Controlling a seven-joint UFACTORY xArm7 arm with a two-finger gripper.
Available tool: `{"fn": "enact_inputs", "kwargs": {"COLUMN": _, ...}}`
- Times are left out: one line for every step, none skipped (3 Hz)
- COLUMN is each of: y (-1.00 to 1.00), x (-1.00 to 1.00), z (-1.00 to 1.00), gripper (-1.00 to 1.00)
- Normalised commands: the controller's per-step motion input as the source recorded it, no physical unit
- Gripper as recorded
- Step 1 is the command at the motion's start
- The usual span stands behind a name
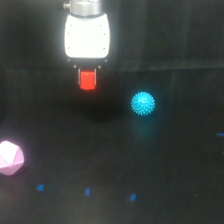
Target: Pick up the red object from the table
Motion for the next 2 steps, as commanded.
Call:
{"fn": "enact_inputs", "kwargs": {"y": -0.03, "x": 0.05, "z": -0.05, "gripper": -0.92}}
{"fn": "enact_inputs", "kwargs": {"y": -1.00, "x": -0.38, "z": 0.69, "gripper": -1.00}}
